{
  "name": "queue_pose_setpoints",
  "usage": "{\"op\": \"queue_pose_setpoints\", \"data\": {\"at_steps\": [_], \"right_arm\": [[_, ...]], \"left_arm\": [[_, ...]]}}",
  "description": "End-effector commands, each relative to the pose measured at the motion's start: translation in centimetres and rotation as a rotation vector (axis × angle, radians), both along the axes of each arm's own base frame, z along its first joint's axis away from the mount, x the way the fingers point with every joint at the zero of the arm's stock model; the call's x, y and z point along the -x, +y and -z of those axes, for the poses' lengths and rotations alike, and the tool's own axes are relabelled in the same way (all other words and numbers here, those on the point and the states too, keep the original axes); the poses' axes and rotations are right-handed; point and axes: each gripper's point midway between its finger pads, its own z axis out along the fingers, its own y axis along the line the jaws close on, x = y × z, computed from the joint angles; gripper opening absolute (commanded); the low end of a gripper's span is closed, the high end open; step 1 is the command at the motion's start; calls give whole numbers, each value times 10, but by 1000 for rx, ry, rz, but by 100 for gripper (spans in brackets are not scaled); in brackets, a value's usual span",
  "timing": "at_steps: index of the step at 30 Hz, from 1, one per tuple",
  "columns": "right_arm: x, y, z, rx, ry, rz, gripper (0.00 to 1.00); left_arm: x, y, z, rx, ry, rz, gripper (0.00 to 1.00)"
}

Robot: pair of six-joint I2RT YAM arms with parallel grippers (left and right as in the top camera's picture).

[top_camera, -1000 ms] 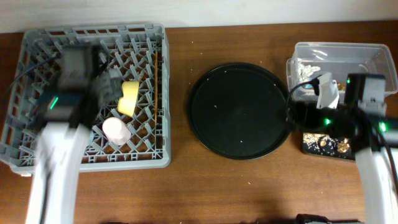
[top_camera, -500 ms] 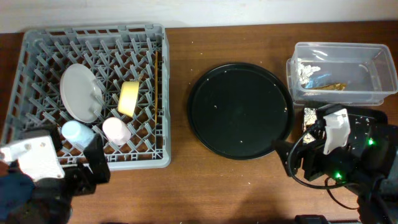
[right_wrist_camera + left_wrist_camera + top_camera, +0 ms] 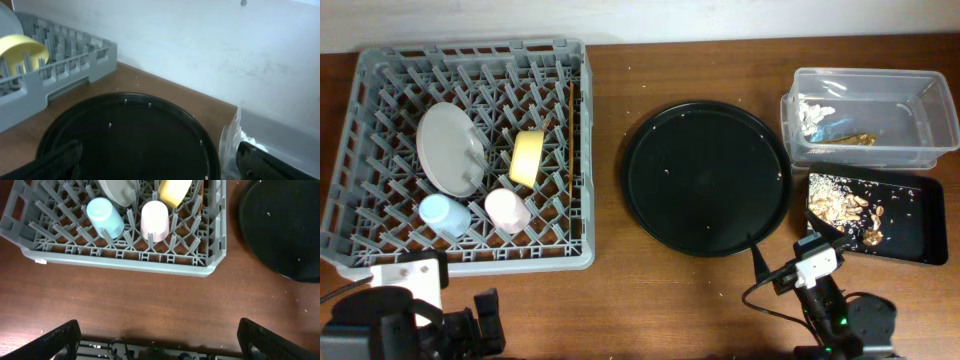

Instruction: Sort waste into correct bins and load items into the dishwasher rack

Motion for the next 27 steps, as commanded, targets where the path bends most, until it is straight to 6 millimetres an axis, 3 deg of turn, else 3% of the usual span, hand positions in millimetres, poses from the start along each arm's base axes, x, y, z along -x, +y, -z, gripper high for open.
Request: {"op": "queue_pose_setpoints", "data": {"at_steps": [1,7,17,20,23,25,27], "right_arm": [[-8,0,20,1,-46,2,98],[-10,1,39,1,-4,-4,98],[-10,1,40,0,-3,-4,99],[-10,1,40,0,-3,-4,99],[-10,1,40,0,-3,-4,98],[-10,1,40,0,-3,-4,98],[-10,1,40,0,-3,-4,99]], "left_arm": [[0,-1,0,7,-1,0,99],[0,-1,0,7,-1,0,99],[0,-1,0,7,-1,0,99],[-4,18,-6,-84,-32,-67,99],[-70,17,-36,-132,-314,-33,99],[-101,5,-28,-166,-424,73,99],[-119,2,-4,-164,-533,76,99]]}}
